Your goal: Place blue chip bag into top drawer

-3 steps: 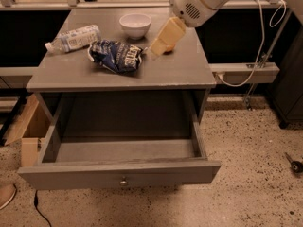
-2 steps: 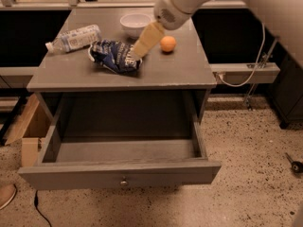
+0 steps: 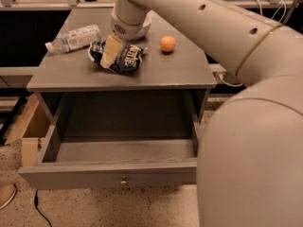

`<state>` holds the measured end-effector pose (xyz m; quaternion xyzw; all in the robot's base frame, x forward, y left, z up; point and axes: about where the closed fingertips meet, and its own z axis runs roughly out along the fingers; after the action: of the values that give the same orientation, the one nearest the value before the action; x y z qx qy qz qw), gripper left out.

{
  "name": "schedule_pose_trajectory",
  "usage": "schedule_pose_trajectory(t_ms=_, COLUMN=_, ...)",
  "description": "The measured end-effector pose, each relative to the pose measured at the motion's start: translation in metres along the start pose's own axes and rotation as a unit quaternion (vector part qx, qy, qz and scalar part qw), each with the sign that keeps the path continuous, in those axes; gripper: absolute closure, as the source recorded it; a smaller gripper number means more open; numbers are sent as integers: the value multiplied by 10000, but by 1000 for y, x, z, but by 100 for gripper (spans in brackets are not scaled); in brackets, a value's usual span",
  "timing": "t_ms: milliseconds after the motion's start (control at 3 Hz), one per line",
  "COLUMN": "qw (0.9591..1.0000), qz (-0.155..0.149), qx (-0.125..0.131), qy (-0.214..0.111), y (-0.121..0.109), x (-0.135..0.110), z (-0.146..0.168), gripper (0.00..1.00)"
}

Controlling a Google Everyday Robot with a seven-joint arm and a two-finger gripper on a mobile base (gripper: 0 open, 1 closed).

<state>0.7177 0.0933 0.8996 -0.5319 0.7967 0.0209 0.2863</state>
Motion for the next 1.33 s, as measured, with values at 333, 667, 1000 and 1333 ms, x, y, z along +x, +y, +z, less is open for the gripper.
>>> schedule_pose_trajectory(t_ms=333, qw=9999, qz=-27, qx=-81, qy=54, y=3, x=-16, z=29, gripper=0)
schedule_pose_trajectory(t_ms=667, qw=9998, qz=-6, qx=-197, qy=24, y=7, x=-28, z=53, gripper=19)
schedule_pose_trajectory(t_ms=1000, qw=9994, qz=99, qx=-315, qy=-39, y=12, x=-32, z=68, gripper=42)
schedule_pose_trajectory(t_ms=1333, qw=9979, qz=276, qx=-443, qy=-386, y=17, x=-30, z=63, gripper=65)
